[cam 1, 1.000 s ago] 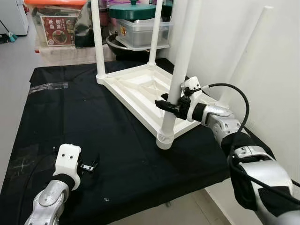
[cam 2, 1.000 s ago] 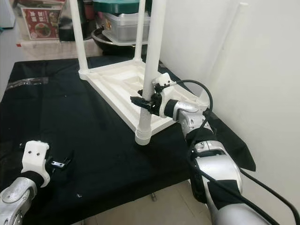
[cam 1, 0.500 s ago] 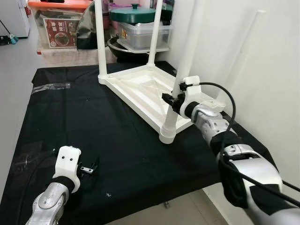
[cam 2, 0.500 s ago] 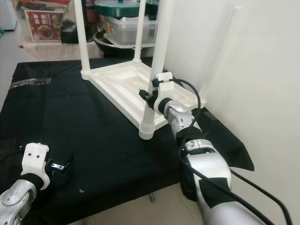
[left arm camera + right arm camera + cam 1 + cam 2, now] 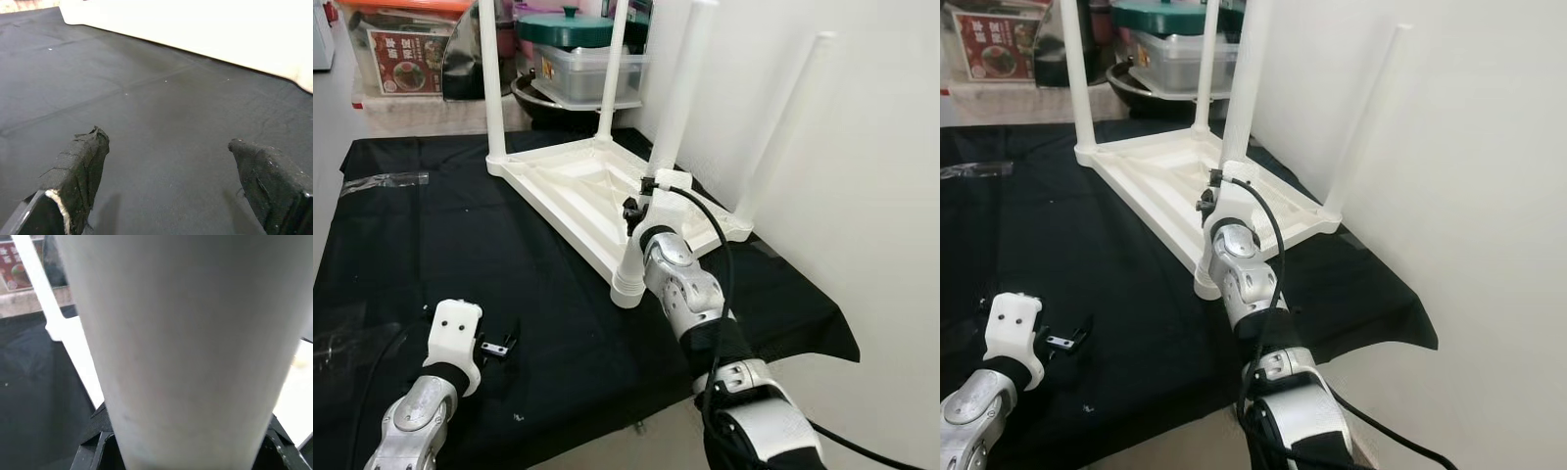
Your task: Building children table
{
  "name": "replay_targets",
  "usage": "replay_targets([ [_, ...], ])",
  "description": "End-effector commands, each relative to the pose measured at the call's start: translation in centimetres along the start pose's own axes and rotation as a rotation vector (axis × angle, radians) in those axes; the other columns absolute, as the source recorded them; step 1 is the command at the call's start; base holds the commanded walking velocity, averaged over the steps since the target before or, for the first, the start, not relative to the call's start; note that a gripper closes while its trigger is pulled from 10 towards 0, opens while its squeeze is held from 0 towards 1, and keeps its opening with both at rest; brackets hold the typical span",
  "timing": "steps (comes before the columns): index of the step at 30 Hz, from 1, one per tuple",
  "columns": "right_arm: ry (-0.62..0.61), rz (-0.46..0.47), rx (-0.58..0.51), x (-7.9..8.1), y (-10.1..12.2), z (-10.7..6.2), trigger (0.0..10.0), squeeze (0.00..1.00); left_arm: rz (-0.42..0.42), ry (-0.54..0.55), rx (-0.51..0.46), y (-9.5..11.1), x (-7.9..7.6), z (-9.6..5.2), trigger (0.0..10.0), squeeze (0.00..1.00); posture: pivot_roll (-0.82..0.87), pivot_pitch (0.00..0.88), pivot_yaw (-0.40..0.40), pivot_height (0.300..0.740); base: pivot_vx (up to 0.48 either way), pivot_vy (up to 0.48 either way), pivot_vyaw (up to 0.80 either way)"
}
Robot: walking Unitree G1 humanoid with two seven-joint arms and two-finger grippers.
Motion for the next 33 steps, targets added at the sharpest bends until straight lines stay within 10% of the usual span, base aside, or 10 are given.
replay_targets([
  [1,0.083,0.1,0.026,1.6,-0.6,-0.5,10.0,0.0,0.001,-0.006,0.023,-0.6,-0.4,-0.1,10.0,0.0,0.17,0.0,-0.113,0.74,0.0,0.0,0.0],
  [2,0.094,0.124,-0.015,1.3,-0.1,-0.8,10.0,0.62,0.0,-0.007,0.025,-0.7,-0.4,-0.1,10.0,0.0,0.17,0.0,-0.111,0.74,0.0,0.0,0.0],
  [3,0.116,0.136,-0.044,1.1,0.5,-1.1,10.0,1.0,0.0,-0.008,0.026,-0.7,-0.4,-0.1,10.0,0.0,0.17,0.0,-0.111,0.74,0.0,0.0,0.0],
  [9,0.205,0.08,-0.104,-0.9,2.1,-1.3,10.0,1.0,0.004,-0.01,0.024,-0.5,-0.3,0.1,10.0,0.0,0.17,0.0,-0.111,0.74,0.0,0.0,0.0],
  [10,0.245,0.044,-0.112,-1.1,2.5,-1.2,10.0,0.56,0.005,-0.01,0.022,-0.4,-0.3,0.2,10.0,0.0,0.17,0.0,-0.112,0.74,0.0,0.0,0.0],
  [12,0.245,0.044,-0.112,-1.1,2.5,-1.2,10.0,0.56,0.005,-0.01,0.022,-0.4,-0.3,0.2,10.0,0.0,0.17,0.0,-0.112,0.74,0.0,0.0,0.0],
  [13,0.298,0.026,-0.126,-1.5,2.9,-1.1,10.0,0.0,0.006,-0.009,0.02,-0.3,-0.2,0.2,10.0,0.0,0.17,0.0,-0.114,0.74,0.0,0.0,0.0],
  [18,0.721,0.018,-0.266,-1.4,4.5,-2.7,10.0,0.0,0.004,-0.007,0.019,-0.4,-0.3,0.2,10.0,0.0,0.17,0.0,-0.122,0.74,0.0,0.0,0.0],
  [23,1.203,-0.083,-0.227,0.8,0.7,-5.9,10.0,0.0,0.002,-0.008,0.014,-0.4,-0.4,0.3,10.0,0.0,0.2,0.0,-0.141,0.74,0.0,0.0,0.0],
  [33,1.371,-0.095,-0.213,3.9,-0.9,-6.2,10.0,0.0,0.006,-0.001,0.014,-0.4,-0.1,0.0,10.0,0.0,0.22,0.0,-0.161,0.74,0.0,0.0,0.0],
])
Point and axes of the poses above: a point about 5 cm out from each wrist's last joint towards the gripper, its own z axis pointing out of the wrist towards the gripper, its own y axis along the axis of the wrist's last joint, x = y × z, the point moved 2 cm from there along z, pointing out of the wrist towards the gripper, and after that the axes turned 13 degrees about -z, right-handed, at the moved point
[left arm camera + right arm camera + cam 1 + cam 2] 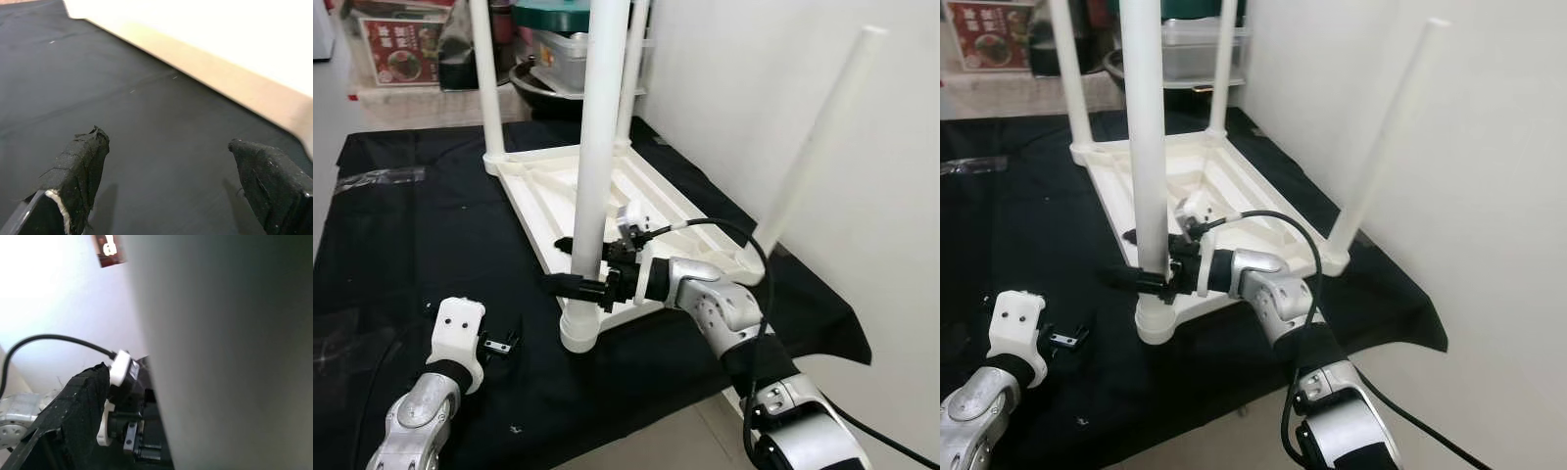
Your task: Building children table
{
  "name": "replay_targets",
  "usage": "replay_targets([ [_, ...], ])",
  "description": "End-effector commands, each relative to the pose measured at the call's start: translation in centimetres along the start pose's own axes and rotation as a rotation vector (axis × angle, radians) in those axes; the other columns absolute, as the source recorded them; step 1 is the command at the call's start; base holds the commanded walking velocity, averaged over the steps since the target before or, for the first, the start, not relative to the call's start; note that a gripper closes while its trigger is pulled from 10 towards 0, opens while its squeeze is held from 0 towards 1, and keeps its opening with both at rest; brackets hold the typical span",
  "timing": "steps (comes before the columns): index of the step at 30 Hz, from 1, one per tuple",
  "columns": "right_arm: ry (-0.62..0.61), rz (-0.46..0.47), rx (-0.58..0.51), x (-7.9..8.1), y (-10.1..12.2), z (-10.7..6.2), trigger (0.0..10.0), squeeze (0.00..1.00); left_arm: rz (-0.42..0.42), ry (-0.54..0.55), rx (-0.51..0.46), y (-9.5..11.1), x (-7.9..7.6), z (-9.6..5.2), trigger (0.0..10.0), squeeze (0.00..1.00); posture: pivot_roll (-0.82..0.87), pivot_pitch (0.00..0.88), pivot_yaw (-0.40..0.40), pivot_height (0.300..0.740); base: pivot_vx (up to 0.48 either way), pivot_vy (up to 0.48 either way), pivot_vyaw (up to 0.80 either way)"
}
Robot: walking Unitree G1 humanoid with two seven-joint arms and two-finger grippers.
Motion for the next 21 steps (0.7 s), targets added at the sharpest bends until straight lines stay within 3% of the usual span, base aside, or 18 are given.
replay_targets([
  [1,0.057,-0.021,0.009,0.5,-0.1,0.6,10.0,0.0,0.007,-0.003,0.013,-0.4,0.0,-0.1,10.0,0.0,0.22,0.0,-0.161,0.74,0.0,0.0,0.0],
  [5,-0.012,-0.035,0.011,-0.4,-0.2,0.7,10.0,0.0,0.005,0.0,0.015,-0.6,-0.1,-0.1,10.0,0.0,0.22,0.0,-0.164,0.74,0.0,0.0,0.0],
  [6,-0.084,-0.024,-0.012,-1.4,0.1,0.4,6.2,0.0,0.003,-0.001,0.016,-0.7,-0.3,-0.1,10.0,0.0,0.21,0.0,-0.163,0.74,0.0,0.0,0.0],
  [7,-0.084,-0.024,-0.012,-1.4,0.1,0.4,6.2,0.0,0.003,-0.001,0.016,-0.7,-0.3,-0.1,10.0,0.0,0.21,0.0,-0.163,0.74,0.0,0.0,0.0],
  [8,-0.112,-0.014,-0.021,-1.9,0.2,0.3,0.0,0.0,0.002,-0.002,0.016,-0.7,-0.3,-0.1,10.0,0.0,0.21,0.0,-0.162,0.74,0.0,0.0,0.0],
  [13,-0.262,-0.011,0.006,-3.5,0.1,-0.8,0.0,0.0,0.0,-0.005,0.021,-0.9,-0.4,-0.2,10.0,0.0,0.2,0.0,-0.159,0.74,0.0,0.0,0.0],
  [15,-0.388,-0.008,0.029,-4.4,-0.3,-1.6,0.0,0.0,0.0,-0.007,0.026,-1.0,-0.4,-0.2,10.0,0.0,0.2,0.0,-0.154,0.74,0.0,0.0,0.0],
  [21,-0.516,0.016,0.031,-3.9,-1.2,-2.1,0.0,0.0,0.0,-0.017,0.029,-0.9,-0.5,-0.2,10.0,0.0,0.19,0.0,-0.139,0.74,0.0,0.0,0.0],
])
Point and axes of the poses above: a point about 5 cm out from each wrist's last joint towards the gripper, its own z axis pointing out of the wrist towards the gripper, its own y axis along the axis of the wrist's last joint, x = y × z, the point moved 2 cm from there along z, pointing out of the wrist towards the gripper, and after that the axes turned 13 degrees about -z, right-handed, at the moved point
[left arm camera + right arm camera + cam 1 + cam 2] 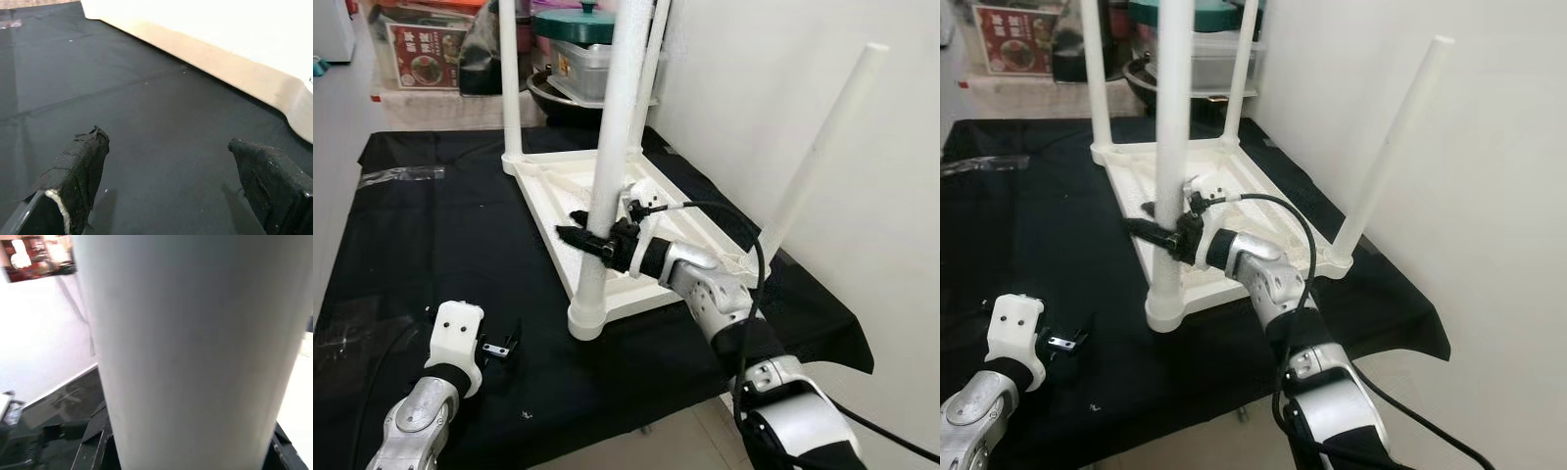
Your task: Building children table
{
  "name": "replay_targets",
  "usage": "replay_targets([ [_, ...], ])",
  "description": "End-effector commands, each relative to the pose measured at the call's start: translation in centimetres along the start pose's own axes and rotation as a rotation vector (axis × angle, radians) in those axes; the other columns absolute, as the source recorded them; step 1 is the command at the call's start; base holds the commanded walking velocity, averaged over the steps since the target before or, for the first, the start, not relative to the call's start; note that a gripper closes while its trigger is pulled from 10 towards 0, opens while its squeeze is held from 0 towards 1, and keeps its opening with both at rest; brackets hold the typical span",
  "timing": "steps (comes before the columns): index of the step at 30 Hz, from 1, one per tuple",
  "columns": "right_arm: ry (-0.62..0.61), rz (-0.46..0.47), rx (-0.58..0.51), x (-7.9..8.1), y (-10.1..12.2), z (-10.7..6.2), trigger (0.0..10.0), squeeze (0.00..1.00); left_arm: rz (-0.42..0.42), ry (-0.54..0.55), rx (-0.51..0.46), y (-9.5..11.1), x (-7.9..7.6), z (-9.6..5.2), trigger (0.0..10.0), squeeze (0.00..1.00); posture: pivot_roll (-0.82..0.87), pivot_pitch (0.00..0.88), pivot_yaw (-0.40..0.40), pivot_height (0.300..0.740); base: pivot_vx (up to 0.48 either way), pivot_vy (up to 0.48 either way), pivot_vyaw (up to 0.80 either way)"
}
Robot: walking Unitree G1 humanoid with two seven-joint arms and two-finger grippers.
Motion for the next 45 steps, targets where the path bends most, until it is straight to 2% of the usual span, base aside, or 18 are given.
replay_targets([
  [1,-0.088,0.053,0.035,-0.3,-1.3,-0.8,0.0,0.0,-0.001,-0.015,0.029,-0.7,-0.4,-0.1,10.0,0.0,0.19,0.0,-0.139,0.74,0.0,0.0,0.0],
  [4,-0.169,0.039,0.091,-0.5,-1.8,-0.9,0.0,0.0,0.0,-0.016,0.03,-0.7,-0.5,-0.1,10.0,0.0,0.18,0.0,-0.136,0.74,0.0,0.0,0.0],
  [5,-0.286,0.025,0.159,-0.9,-2.5,-1.1,0.0,0.0,0.001,-0.018,0.03,-0.7,-0.5,-0.1,10.0,0.0,0.18,0.0,-0.135,0.74,0.0,0.0,0.0],
  [6,-0.567,0.009,0.289,-2.4,-3.5,-2.0,0.0,0.0,0.001,-0.018,0.031,-0.7,-0.4,-0.1,10.0,0.0,0.18,0.0,-0.135,0.74,0.0,0.0,0.0],
  [7,-0.708,0.016,0.318,-2.8,-3.5,-2.7,0.0,0.0,0.002,-0.018,0.031,-0.7,-0.5,-0.1,10.0,0.0,0.18,0.0,-0.132,0.74,0.0,0.0,0.0],
  [10,-0.835,0.026,0.325,-2.5,-3.1,-3.3,0.0,0.0,0.002,-0.019,0.031,-0.7,-0.5,-0.1,10.0,0.0,0.18,0.0,-0.126,0.74,0.0,0.0,0.0],
  [11,-0.843,0.024,0.332,-2.0,-2.8,-2.9,10.0,0.0,0.002,-0.022,0.031,-0.7,-0.6,0.0,10.0,0.0,0.18,0.0,-0.12,0.74,0.0,0.0,0.0],
  [15,-0.744,0.028,0.294,-0.4,-2.1,-1.5,10.0,0.0,0.008,-0.031,0.034,-0.6,-0.6,0.1,10.0,0.0,0.17,0.0,-0.107,0.74,0.0,0.0,0.0],
  [18,-0.719,0.108,0.226,0.1,-1.7,-1.5,10.0,0.0,0.012,-0.035,0.035,-0.6,-0.6,0.2,10.0,0.0,0.17,0.0,-0.106,0.74,0.0,0.0,0.0],
  [19,-0.684,0.122,0.176,0.2,-1.0,-1.5,10.0,1.0,0.014,-0.035,0.033,-0.5,-0.5,0.4,10.0,0.0,0.17,0.0,-0.108,0.74,0.0,0.0,0.0],
  [24,-0.419,0.084,0.065,1.1,1.8,-0.5,10.0,1.0,0.016,-0.033,0.027,-0.3,-0.3,0.6,10.0,0.0,0.17,0.0,-0.111,0.74,0.0,0.0,0.0],
  [25,-0.277,0.086,0.014,1.4,3.0,-0.6,10.0,0.0,0.014,-0.035,0.027,-0.4,-0.4,0.6,10.0,0.0,0.17,0.0,-0.111,0.74,0.0,0.0,0.0],
  [28,-0.156,0.088,-0.032,1.7,3.9,-0.8,10.0,0.0,0.013,-0.036,0.029,-0.5,-0.5,0.6,10.0,0.0,0.17,0.0,-0.111,0.74,0.0,0.0,0.0],
  [29,0.061,0.028,-0.09,2.4,4.9,-1.7,10.0,0.0,0.011,-0.038,0.03,-0.6,-0.6,0.6,10.0,0.0,0.17,0.0,-0.116,0.74,0.0,0.0,0.0],
  [33,0.289,-0.074,-0.053,3.3,4.3,-2.4,10.0,0.0,0.01,-0.039,0.028,-0.6,-0.7,0.7,10.0,0.0,0.18,0.0,-0.126,0.74,0.0,0.0,0.0],
  [37,0.612,-0.085,0.038,8.2,0.5,-2.1,10.0,0.0,0.008,-0.026,0.017,-0.3,-0.5,0.6,10.0,0.0,0.22,0.0,-0.151,0.74,0.0,0.0,0.0],
  [39,0.635,-0.083,0.074,9.2,-1.1,-1.2,10.0,0.0,0.008,-0.024,0.018,-0.4,-0.4,0.4,10.0,0.0,0.22,0.0,-0.156,0.74,0.0,0.0,0.0],
  [45,0.585,-0.089,0.095,8.9,-1.6,0.2,10.0,0.0,0.008,-0.023,0.019,-0.5,-0.5,0.3,10.0,0.0,0.24,0.0,-0.166,0.74,0.0,0.0,0.0],
])
Point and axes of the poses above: a point about 5 cm out from each wrist's last joint towards the gripper, its own z axis pointing out of the wrist towards the gripper, its own y axis along the axis of the wrist's last joint, x = y × z, the point moved 2 cm from there along z, pointing out of the wrist towards the gripper, and after that the axes turned 13 degrees about -z, right-handed, at the moved point
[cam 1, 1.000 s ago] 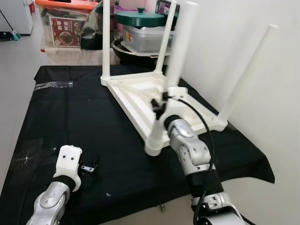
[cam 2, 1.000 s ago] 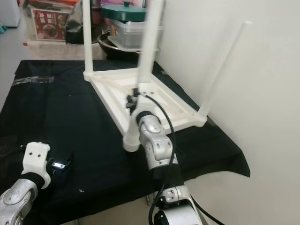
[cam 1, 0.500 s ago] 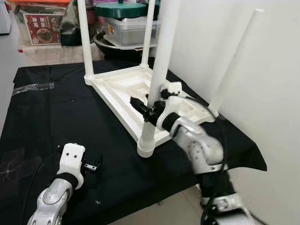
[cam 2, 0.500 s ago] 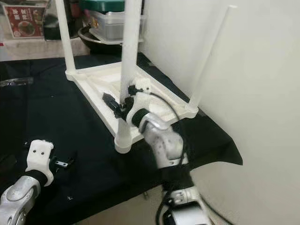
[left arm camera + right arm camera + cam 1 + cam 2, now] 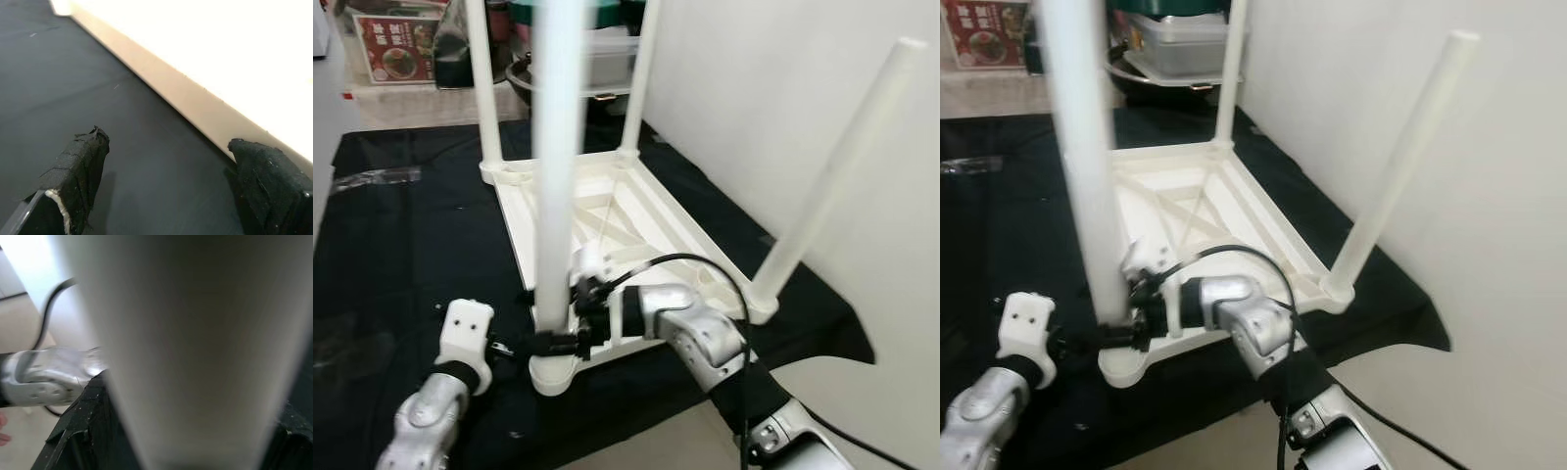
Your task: Building children table
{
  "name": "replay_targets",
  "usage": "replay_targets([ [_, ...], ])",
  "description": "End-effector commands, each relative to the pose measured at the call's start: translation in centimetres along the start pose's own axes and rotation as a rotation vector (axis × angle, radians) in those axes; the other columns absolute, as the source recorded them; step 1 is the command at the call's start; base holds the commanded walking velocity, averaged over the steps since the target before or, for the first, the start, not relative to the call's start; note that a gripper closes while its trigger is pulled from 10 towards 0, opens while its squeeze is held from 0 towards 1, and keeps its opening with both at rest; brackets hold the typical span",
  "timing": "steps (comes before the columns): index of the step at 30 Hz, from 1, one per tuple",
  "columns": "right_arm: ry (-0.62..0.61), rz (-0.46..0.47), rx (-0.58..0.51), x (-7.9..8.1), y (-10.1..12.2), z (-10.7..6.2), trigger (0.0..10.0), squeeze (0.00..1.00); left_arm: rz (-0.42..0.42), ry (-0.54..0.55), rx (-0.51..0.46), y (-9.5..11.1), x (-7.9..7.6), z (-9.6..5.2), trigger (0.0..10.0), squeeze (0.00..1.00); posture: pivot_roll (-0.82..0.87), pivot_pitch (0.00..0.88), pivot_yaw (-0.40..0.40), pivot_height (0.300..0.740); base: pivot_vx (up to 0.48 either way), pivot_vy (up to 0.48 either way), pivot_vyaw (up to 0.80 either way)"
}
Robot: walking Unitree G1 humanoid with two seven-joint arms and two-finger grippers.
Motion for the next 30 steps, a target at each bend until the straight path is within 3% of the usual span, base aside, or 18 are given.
replay_targets([
  [1,-0.023,-0.018,-0.003,-0.8,0.3,0.0,9.5,0.0,0.007,0.002,0.0,-0.1,-0.1,-0.1,10.0,0.0,0.24,0.0,-0.169,0.74,0.0,0.0,0.0],
  [2,-0.053,-0.011,-0.03,-1.4,0.8,0.1,3.5,0.0,0.007,0.005,0.0,-0.1,-0.1,-0.1,10.0,0.0,0.24,0.0,-0.172,0.74,0.0,0.0,0.0],
  [3,-0.1,0.014,-0.048,-2.2,1.0,-0.2,0.0,0.0,0.006,0.006,-0.001,-0.1,-0.1,-0.2,10.0,0.0,0.23,0.0,-0.171,0.74,0.0,0.0,0.0],
  [7,-0.208,0.032,-0.051,-3.5,0.8,-0.9,0.0,0.0,0.005,0.008,0.001,-0.2,-0.1,-0.3,10.0,0.0,0.23,0.0,-0.17,0.74,0.0,0.0,0.0],
  [9,-0.451,0.067,0.014,-5.4,-0.4,-2.6,0.0,0.0,0.003,0.01,0.005,-0.4,-0.1,-0.4,10.0,0.0,0.21,0.0,-0.165,0.74,0.0,0.0,0.0],
  [10,-0.451,0.067,0.014,-5.4,-0.4,-2.6,0.0,0.0,0.003,0.01,0.005,-0.4,-0.1,-0.4,10.0,0.0,0.21,0.0,-0.165,0.74,0.0,0.0,0.0],
  [12,-0.74,0.132,0.079,-7.0,-2.0,-5.2,0.0,0.0,0.002,0.009,0.011,-0.6,-0.1,-0.5,10.0,0.0,0.21,0.0,-0.162,0.74,0.0,0.0,0.0],
  [13,-0.74,0.132,0.079,-7.0,-2.0,-5.2,0.0,0.0,0.002,0.009,0.011,-0.6,-0.1,-0.5,10.0,0.0,0.21,0.0,-0.162,0.74,0.0,0.0,0.0],
  [14,-0.936,0.174,0.13,-7.6,-3.1,-7.3,0.0,0.0,0.001,0.007,0.013,-0.6,-0.2,-0.5,10.0,0.0,0.19,0.0,-0.15,0.74,0.0,0.0,0.0],
  [15,-1.131,0.202,0.184,-7.7,-4.1,-9.6,0.0,0.0,0.001,0.003,0.014,-0.6,-0.3,-0.4,10.0,0.0,0.19,0.0,-0.144,0.74,0.0,0.0,0.0],
  [16,-1.131,0.202,0.184,-7.7,-4.1,-9.6,0.0,0.0,0.001,0.003,0.014,-0.6,-0.3,-0.4,10.0,0.0,0.19,0.0,-0.144,0.74,0.0,0.0,0.0],
  [17,-1.257,0.218,0.222,-7.6,-4.8,-11.1,0.0,0.0,0.001,0.0,0.015,-0.6,-0.3,-0.4,10.0,0.0,0.19,0.0,-0.142,0.74,0.0,0.0,0.0],
  [19,-1.257,0.218,0.222,-7.6,-4.8,-11.1,0.0,0.0,0.001,0.0,0.015,-0.6,-0.3,-0.4,10.0,0.0,0.19,0.0,-0.142,0.74,0.0,0.0,0.0],
  [22,-1.42,0.243,0.264,-6.7,-5.0,-12.9,0.0,0.0,0.004,-0.006,0.016,-0.5,-0.3,-0.2,10.0,0.0,0.17,0.0,-0.127,0.74,0.0,0.0,0.0],
  [23,-1.395,0.242,0.264,-6.1,-4.6,-12.3,10.0,0.0,0.006,-0.011,0.015,-0.4,-0.3,-0.1,10.0,0.0,0.17,0.0,-0.115,0.74,0.0,0.0,0.0],
  [26,-1.322,0.186,0.188,-5.7,-3.0,-11.0,10.0,0.0,0.011,-0.019,0.013,-0.2,-0.3,0.1,10.0,0.0,0.17,0.0,-0.114,0.74,0.0,0.0,0.0],
  [27,-1.277,0.179,0.136,-5.8,-2.4,-10.6,10.0,1.0,0.013,-0.021,0.012,-0.1,-0.3,0.2,10.0,0.0,0.17,0.0,-0.114,0.74,0.0,0.0,0.0],
  [30,-1.209,0.178,0.055,-6.4,-1.3,-10.1,10.0,1.0,0.016,-0.023,0.009,0.0,-0.2,0.3,10.0,0.0,0.17,0.0,-0.118,0.74,0.0,0.0,0.0],
])
Point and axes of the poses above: a point about 5 cm out from each wrist's last joint towards the gripper, its own z axis pointing out of the wrist towards the gripper, its own y axis along the axis of the wrist's last joint, x = y × z, the point moved 2 cm from there along z, pointing out of the wrist towards the gripper, and after that the axes turned 13 degrees about -z, right-handed, at the moved point
